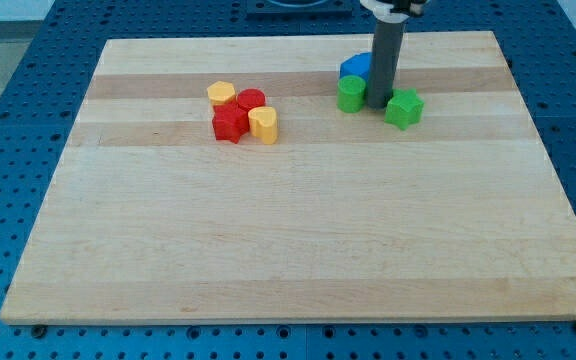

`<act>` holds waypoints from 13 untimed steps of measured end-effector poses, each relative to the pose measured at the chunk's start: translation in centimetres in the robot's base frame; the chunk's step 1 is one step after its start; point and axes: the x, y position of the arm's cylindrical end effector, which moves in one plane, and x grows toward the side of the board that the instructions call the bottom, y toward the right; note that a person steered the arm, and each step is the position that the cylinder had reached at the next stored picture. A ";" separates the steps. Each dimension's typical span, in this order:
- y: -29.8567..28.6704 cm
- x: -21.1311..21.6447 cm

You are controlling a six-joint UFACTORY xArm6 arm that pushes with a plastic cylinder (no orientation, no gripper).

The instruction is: Separate green star and green circle

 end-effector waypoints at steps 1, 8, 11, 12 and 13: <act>-4.7 1.4; 0.2 3.7; 7.8 1.5; 6.1 -2.8; 2.8 -3.3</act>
